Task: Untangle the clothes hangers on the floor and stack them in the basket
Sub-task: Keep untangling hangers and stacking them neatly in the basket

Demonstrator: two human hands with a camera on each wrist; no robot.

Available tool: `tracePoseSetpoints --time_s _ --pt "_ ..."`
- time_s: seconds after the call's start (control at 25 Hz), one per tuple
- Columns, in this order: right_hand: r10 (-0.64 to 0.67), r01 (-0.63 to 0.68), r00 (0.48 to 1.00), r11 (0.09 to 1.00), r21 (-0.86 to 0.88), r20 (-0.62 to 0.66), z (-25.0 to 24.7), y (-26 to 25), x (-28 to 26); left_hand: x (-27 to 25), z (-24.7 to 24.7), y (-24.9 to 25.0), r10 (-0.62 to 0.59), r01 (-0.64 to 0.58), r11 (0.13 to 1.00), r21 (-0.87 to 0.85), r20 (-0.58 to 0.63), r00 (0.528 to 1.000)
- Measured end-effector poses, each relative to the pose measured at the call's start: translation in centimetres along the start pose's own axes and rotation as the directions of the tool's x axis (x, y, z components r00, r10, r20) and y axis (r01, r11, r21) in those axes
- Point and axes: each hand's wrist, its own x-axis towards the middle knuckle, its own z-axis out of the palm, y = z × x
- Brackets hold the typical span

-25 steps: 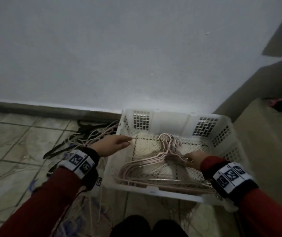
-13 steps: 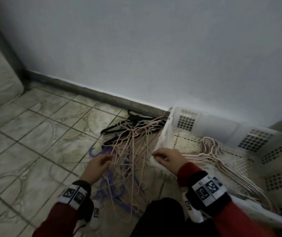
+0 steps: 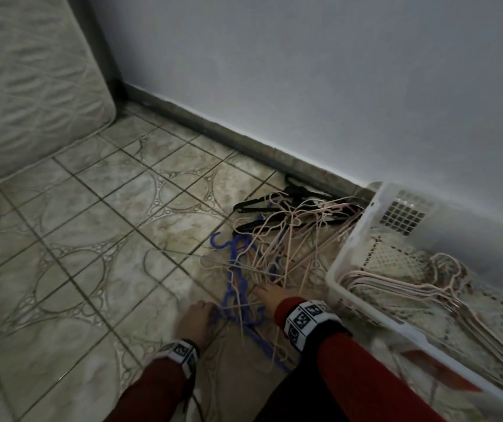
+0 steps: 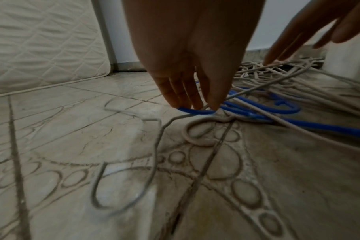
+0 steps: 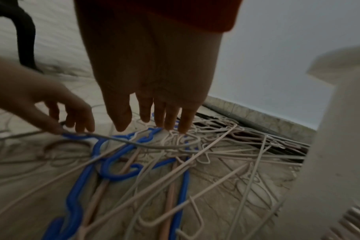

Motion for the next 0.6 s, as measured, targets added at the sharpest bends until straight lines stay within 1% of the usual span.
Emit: tracePoseSetpoints --time_s 0.12,0.2,0.24,0.28,0.32,0.36,0.4,0.44,0.48,0.52,0.56,0.6 --pt "0.012 -0.009 0.999 0.997 -0.075 0.039 1.3 -0.2 1.0 -0.3 -0.2 0.0 0.049 -0.051 0.986 0.159 0.016 0.999" --pt "0.069 -0.059 0.993 0.992 -0.111 0.097 3.1 0.4 2.2 -0.3 -0.4 -0.1 0.077 -0.084 0.971 0.224 0.04 0.996" --pt "0.109 -0.098 0.988 0.989 -0.11 0.104 5.1 1.5 4.1 -0.2 -0.7 0.0 0.086 -0.096 0.964 0.249 0.051 0.995" --pt "0.114 -0.099 0.987 0.985 -0.14 0.11 6.8 2.4 6.0 -0.1 -1.1 0.0 0.092 -0.105 0.959 0.265 0.061 0.994" --pt "0.124 -0.109 0.984 0.987 -0.115 0.127 7.5 2.3 6.8 -0.1 -1.5 0.0 0.104 -0.12 0.954 0.274 0.073 0.992" --pt "0.146 -0.129 0.974 0.986 -0.107 0.171 6.7 1.3 5.9 -0.1 -1.9 0.0 0.12 -0.138 0.951 0.276 0.082 0.989" --pt "0.14 -0.128 0.973 0.989 -0.071 0.186 4.6 -0.7 3.3 -0.3 -2.2 0.0 0.141 -0.157 0.952 0.262 0.08 0.987" --pt "0.111 -0.099 0.979 0.992 -0.075 0.171 2.6 -2.3 1.1 -0.4 -2.4 -0.2 0.17 -0.176 0.961 0.212 0.046 0.984" --pt "0.091 -0.077 0.986 0.992 -0.098 0.14 1.8 -2.8 0.4 -0.7 -2.5 -0.6 0.195 -0.191 0.974 0.119 -0.025 0.98" --pt "0.063 -0.052 0.995 0.99 -0.133 0.074 1.2 -2.8 0.0 -1.0 -2.4 -1.1 0.184 -0.186 0.983 -0.007 -0.13 0.974" --pt "0.056 -0.051 0.998 0.986 -0.158 0.028 0.4 -2.8 -0.5 -1.5 -2.3 -1.6 0.124 -0.159 0.979 -0.13 -0.24 0.963" --pt "0.033 -0.036 0.999 0.982 -0.184 -0.018 -0.1 -2.4 -0.7 -1.9 -2.2 -2.1 0.023 -0.109 0.963 -0.246 -0.329 0.944"
